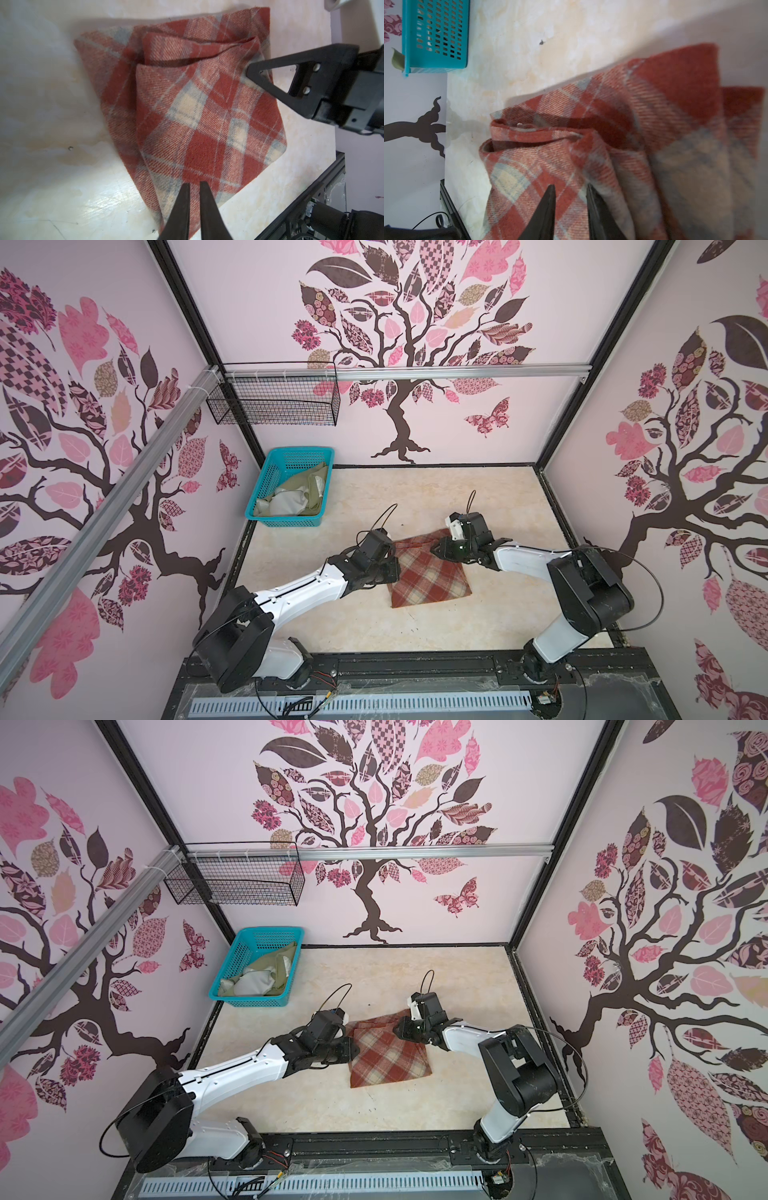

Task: Fold and stack skirts
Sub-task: Smooth out the skirt at the center of the table.

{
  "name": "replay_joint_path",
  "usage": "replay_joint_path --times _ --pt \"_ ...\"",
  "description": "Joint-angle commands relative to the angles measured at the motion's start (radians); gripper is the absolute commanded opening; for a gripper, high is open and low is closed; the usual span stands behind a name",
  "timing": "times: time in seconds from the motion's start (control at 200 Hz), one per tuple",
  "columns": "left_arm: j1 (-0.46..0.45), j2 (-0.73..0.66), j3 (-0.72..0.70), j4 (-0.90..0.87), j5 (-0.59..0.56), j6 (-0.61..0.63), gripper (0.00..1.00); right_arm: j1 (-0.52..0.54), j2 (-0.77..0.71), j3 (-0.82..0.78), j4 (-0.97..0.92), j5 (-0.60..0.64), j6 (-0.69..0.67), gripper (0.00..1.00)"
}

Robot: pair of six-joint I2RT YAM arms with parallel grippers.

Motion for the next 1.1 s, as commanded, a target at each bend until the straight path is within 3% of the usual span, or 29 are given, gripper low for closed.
replay_joint_path --times 0.0,0.335,0.405,0.505,0.54,0.695,0.84,1.095 --pt "-0.007 0.017 -0.042 0.052 0.023 -0.029 0.14 -0.008 0.037 0.009 0.018 0.021 -0.009 0.28" --pt "-0.009 0.080 -0.119 0.052 0.000 -0.055 0.13 -0.008 0.021 -0.019 0.011 0.000 -0.001 0.28" --pt "-0.002 0.085 -0.116 0.030 -0.021 -0.048 0.13 -0.012 -0.022 -0.002 -0.026 -0.019 -0.013 0.35" --pt "0.017 0.076 -0.097 -0.006 -0.050 -0.023 0.12 -0.052 -0.089 0.014 -0.101 -0.066 -0.035 0.61" --pt "0.023 0.068 -0.093 -0.007 -0.052 -0.019 0.12 -0.065 -0.112 0.021 -0.147 -0.046 -0.057 0.66" --pt "0.039 0.053 -0.085 -0.003 -0.028 0.008 0.13 -0.104 -0.188 0.030 -0.323 0.075 -0.149 0.72" --pt "0.040 0.057 -0.079 0.008 -0.006 0.014 0.13 -0.114 -0.228 -0.018 -0.340 0.122 -0.154 0.76" --pt "0.040 0.072 -0.061 -0.004 -0.003 0.012 0.13 -0.115 -0.181 -0.049 -0.334 0.072 -0.158 0.80"
